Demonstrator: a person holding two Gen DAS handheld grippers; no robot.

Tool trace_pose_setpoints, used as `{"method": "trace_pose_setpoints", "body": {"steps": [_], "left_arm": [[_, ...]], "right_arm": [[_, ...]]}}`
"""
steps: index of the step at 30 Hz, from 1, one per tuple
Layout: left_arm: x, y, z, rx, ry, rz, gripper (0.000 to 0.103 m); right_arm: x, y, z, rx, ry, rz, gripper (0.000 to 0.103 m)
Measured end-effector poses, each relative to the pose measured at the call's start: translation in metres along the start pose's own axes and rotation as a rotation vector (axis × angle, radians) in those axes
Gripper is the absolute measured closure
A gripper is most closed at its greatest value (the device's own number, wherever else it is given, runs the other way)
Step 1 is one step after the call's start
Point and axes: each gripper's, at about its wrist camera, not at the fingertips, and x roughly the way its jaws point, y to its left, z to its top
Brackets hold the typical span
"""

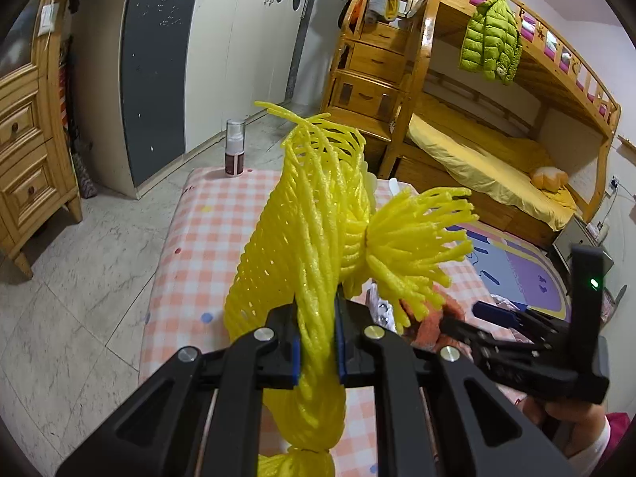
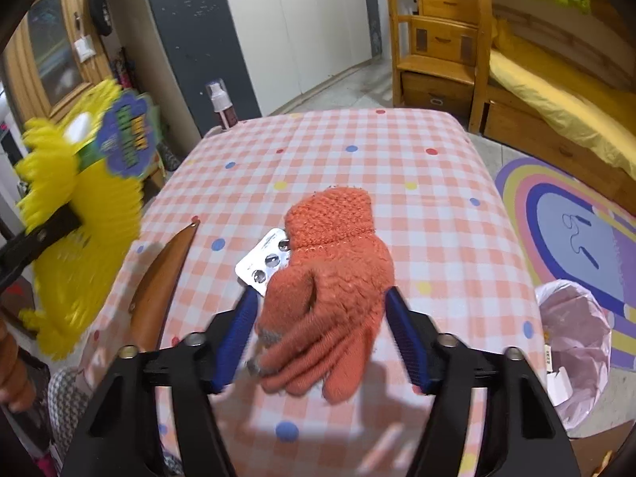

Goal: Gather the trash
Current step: 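Hold the foam net in the left gripper while the right gripper grasps the orange glove, then carry the foam net and glove over the wastebasket and open both grippers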

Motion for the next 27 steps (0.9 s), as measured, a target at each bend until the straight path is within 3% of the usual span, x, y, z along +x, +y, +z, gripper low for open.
{"method": "trace_pose_setpoints", "body": {"steps": [3, 4, 5, 6, 8, 11, 17, 27], "left_arm": [[0.003, 0.003, -0.002, -0.008, 0.01, -0.002, 0.093], [0.004, 0.002, -0.002, -0.013, 0.014, -0.001, 0.093], [0.003, 0.002, -0.002, -0.016, 0.015, -0.003, 0.093], [0.003, 0.002, -0.003, -0.017, 0.017, -0.004, 0.093], [0.002, 0.003, -0.004, -0.013, 0.014, -0.002, 0.093], [-0.001, 0.003, -0.004, -0.005, 0.009, 0.003, 0.093], [-0.006, -0.002, -0.001, 0.007, -0.002, -0.018, 0.093], [-0.011, -0.058, -0.011, 0.081, 0.042, -0.203, 0.093]], "right_arm": [[0.011, 0.003, 0.003, -0.005, 0.024, -0.027, 0.043], [0.014, 0.004, 0.003, -0.013, 0.032, -0.035, 0.049], [0.017, 0.007, 0.003, -0.03, 0.04, -0.05, 0.075], [0.018, 0.008, 0.003, -0.04, 0.039, -0.067, 0.09], [0.009, 0.008, 0.005, -0.046, -0.002, -0.071, 0.094], [-0.028, 0.009, 0.017, -0.057, -0.131, -0.083, 0.094], [-0.074, -0.007, 0.03, 0.023, -0.214, -0.017, 0.094], [-0.12, -0.028, 0.001, 0.083, -0.179, 0.015, 0.094]]}}
